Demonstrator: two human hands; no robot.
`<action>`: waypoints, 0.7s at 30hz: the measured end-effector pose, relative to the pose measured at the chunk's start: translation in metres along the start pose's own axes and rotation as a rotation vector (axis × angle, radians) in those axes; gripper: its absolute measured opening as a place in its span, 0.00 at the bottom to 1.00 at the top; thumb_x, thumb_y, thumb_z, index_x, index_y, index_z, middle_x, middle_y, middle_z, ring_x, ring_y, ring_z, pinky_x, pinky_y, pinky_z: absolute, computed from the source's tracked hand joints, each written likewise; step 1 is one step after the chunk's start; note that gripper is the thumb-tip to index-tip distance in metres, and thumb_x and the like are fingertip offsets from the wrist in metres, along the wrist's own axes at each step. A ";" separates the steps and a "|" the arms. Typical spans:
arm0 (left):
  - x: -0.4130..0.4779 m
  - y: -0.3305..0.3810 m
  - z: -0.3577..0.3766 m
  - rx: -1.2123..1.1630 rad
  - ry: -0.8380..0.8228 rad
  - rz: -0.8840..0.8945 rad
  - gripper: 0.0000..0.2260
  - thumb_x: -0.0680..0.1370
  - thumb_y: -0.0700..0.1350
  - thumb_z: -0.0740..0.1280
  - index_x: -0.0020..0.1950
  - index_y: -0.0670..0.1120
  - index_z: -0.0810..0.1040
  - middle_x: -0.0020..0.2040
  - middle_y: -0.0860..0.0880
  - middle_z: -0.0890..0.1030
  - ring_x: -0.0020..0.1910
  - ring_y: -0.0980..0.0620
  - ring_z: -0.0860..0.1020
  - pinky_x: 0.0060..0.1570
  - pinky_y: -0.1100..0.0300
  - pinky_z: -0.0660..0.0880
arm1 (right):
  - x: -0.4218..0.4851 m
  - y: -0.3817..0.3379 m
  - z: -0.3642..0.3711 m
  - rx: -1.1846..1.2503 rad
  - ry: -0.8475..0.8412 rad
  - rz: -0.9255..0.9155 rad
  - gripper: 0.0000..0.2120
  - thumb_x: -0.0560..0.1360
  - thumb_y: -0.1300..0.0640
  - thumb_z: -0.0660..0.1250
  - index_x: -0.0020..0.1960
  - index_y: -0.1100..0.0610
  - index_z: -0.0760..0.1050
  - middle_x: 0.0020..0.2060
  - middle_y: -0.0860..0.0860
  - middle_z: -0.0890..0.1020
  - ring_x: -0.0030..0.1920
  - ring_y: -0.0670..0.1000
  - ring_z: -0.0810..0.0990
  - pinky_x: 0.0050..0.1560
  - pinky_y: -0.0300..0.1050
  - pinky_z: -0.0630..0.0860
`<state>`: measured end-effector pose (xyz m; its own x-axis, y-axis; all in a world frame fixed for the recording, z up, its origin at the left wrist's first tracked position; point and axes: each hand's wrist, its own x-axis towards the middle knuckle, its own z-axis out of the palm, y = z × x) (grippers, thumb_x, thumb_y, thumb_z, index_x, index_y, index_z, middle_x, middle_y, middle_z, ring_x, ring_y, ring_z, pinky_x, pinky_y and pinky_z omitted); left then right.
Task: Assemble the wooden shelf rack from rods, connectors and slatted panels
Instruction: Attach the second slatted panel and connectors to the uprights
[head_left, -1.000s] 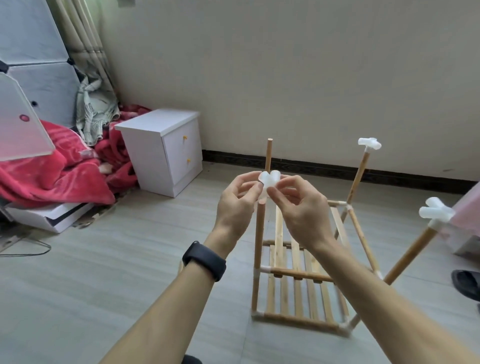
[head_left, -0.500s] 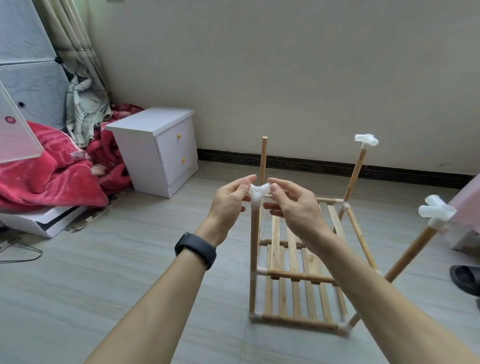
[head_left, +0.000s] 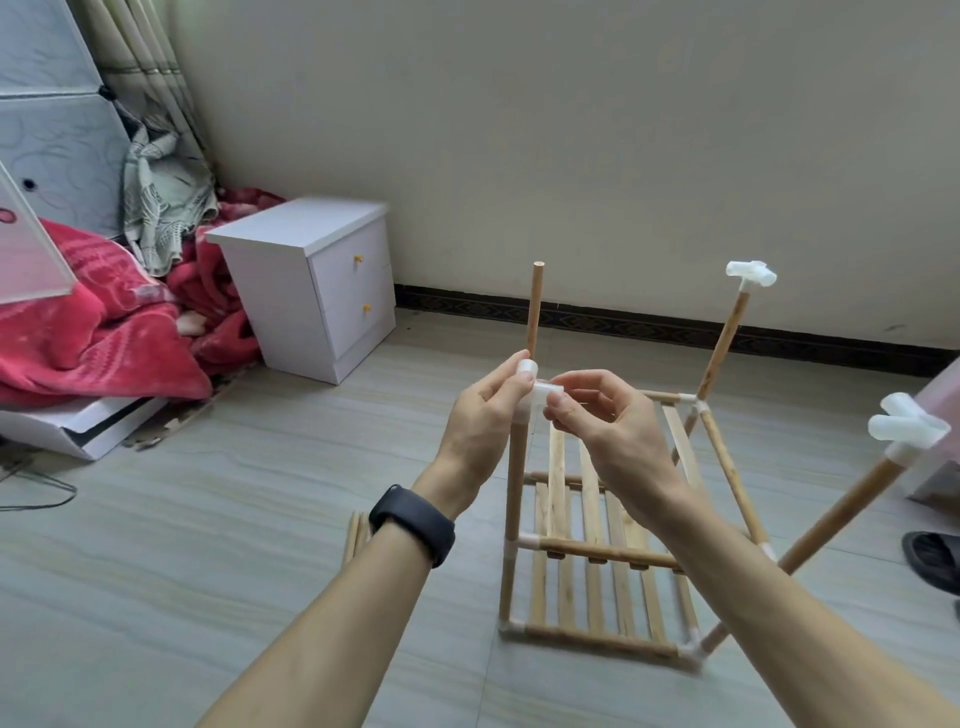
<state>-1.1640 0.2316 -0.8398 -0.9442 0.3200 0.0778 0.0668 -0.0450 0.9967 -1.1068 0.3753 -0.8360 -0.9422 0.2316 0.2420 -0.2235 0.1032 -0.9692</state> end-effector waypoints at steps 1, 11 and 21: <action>0.000 -0.001 0.001 -0.013 0.002 -0.006 0.18 0.82 0.54 0.65 0.71 0.53 0.76 0.65 0.54 0.79 0.64 0.56 0.77 0.64 0.56 0.74 | -0.001 0.001 0.001 -0.008 0.008 -0.006 0.08 0.78 0.59 0.71 0.57 0.58 0.79 0.49 0.53 0.85 0.50 0.50 0.86 0.51 0.41 0.82; -0.002 -0.007 0.005 -0.080 0.073 -0.022 0.16 0.77 0.60 0.68 0.58 0.52 0.76 0.54 0.53 0.81 0.52 0.59 0.80 0.44 0.64 0.73 | -0.002 0.005 0.008 -0.069 0.072 -0.018 0.06 0.79 0.60 0.70 0.55 0.60 0.79 0.47 0.54 0.84 0.48 0.51 0.86 0.50 0.44 0.83; -0.009 0.000 0.013 -0.092 0.108 -0.067 0.11 0.80 0.55 0.67 0.59 0.52 0.75 0.54 0.53 0.80 0.49 0.60 0.79 0.41 0.67 0.71 | -0.006 0.013 0.010 -0.004 0.141 -0.035 0.06 0.80 0.59 0.69 0.56 0.59 0.80 0.48 0.54 0.85 0.49 0.52 0.86 0.49 0.43 0.82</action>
<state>-1.1516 0.2406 -0.8406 -0.9750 0.2222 0.0033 -0.0229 -0.1153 0.9931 -1.1062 0.3650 -0.8506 -0.8893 0.3614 0.2801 -0.2547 0.1172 -0.9599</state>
